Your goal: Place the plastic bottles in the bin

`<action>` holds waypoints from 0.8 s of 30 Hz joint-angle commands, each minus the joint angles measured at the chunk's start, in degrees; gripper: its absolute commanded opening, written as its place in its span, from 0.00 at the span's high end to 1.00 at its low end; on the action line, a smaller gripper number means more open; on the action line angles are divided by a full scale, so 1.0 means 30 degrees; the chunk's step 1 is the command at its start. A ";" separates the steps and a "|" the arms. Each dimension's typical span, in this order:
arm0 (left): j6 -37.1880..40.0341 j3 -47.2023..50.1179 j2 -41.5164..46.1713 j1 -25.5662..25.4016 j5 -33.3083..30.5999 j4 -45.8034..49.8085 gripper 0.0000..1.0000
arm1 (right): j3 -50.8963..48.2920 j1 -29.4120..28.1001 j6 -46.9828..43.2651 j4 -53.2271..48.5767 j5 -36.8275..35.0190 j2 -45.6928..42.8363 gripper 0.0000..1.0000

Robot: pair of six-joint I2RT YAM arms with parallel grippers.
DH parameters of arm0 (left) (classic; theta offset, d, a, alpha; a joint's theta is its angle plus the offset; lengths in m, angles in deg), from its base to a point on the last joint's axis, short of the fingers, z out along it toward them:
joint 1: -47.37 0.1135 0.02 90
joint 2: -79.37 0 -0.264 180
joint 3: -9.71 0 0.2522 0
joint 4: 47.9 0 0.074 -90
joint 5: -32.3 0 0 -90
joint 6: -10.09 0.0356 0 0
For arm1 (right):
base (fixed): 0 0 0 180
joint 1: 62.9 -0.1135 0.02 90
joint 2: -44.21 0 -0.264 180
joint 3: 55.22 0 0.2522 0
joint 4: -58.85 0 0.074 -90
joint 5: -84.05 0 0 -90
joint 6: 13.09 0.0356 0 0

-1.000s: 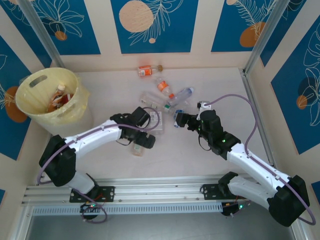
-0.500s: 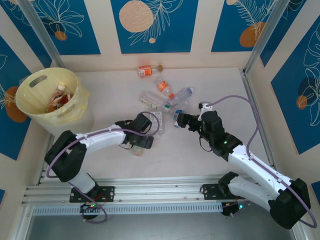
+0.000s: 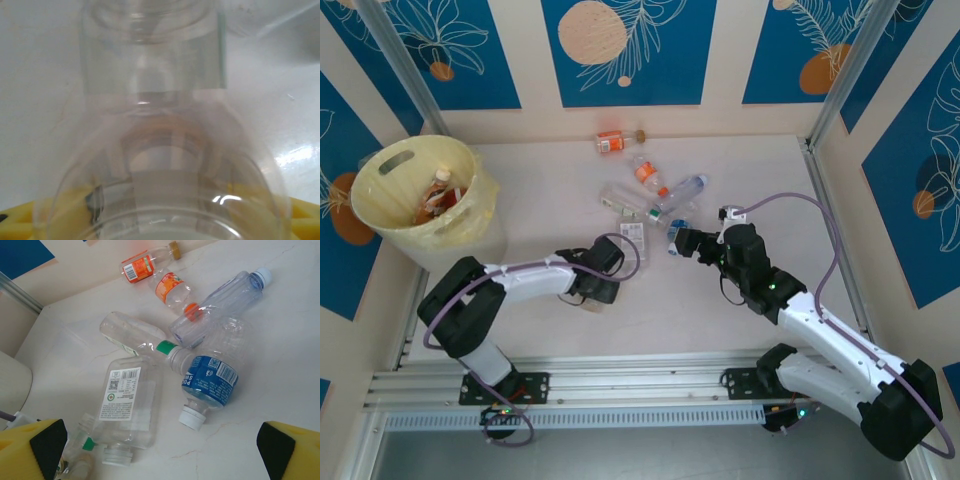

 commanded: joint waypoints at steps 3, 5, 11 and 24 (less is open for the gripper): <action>0.0554 -0.0217 -0.0204 -0.0074 -0.0291 0.0536 0.46 | 0.0007 0.0113 0.0037 0.0271 -0.0196 0.0111 0.00; 0.0785 -0.0389 -0.0161 -0.0056 -0.0367 0.0806 0.49 | 0.0085 0.0111 -0.0019 0.0150 -0.0188 0.0185 0.00; 0.0936 -0.0487 0.0717 -0.0054 -0.0638 0.0885 0.50 | 0.0030 0.0098 0.0014 0.0288 -0.0190 0.0228 0.00; 0.0634 -0.0568 0.4379 0.0779 -0.0112 -0.0125 0.49 | 0.0033 -0.0088 -0.1848 0.2405 0.3388 0.0751 0.00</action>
